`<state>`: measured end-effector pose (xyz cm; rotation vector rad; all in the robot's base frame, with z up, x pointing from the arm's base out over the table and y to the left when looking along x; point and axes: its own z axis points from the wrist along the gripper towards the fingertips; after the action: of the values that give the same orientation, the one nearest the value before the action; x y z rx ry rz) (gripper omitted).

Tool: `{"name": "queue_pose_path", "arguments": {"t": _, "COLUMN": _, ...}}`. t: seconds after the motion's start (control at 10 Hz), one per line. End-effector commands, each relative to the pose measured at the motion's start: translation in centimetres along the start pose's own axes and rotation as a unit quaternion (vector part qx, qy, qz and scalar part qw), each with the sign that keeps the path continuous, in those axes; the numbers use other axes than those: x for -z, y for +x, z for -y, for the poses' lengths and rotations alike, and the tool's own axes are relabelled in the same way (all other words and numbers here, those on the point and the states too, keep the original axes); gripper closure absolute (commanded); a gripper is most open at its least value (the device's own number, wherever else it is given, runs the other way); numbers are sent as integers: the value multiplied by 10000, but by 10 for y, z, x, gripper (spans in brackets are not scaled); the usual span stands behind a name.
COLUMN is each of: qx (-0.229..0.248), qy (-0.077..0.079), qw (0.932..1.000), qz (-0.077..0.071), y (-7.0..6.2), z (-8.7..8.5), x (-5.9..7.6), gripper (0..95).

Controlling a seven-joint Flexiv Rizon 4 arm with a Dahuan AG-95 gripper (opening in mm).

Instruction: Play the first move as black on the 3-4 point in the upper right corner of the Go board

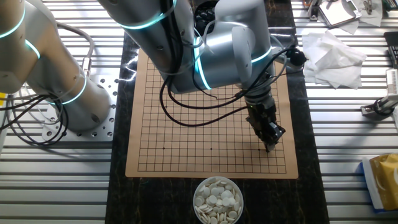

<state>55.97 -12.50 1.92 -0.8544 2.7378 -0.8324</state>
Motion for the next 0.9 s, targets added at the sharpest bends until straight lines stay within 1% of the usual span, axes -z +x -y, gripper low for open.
{"name": "queue_pose_path", "arguments": {"t": 0.1, "qx": 14, "qy": -1, "qw": 10000, "qz": 0, "y": 0, "z": 0, "x": 0, "gripper": 950}}
{"name": "queue_pose_path", "arguments": {"t": 0.9, "qx": 141, "qy": 140, "qw": 9998, "qz": -78, "y": 1, "z": -1, "x": 1, "gripper": 950}}
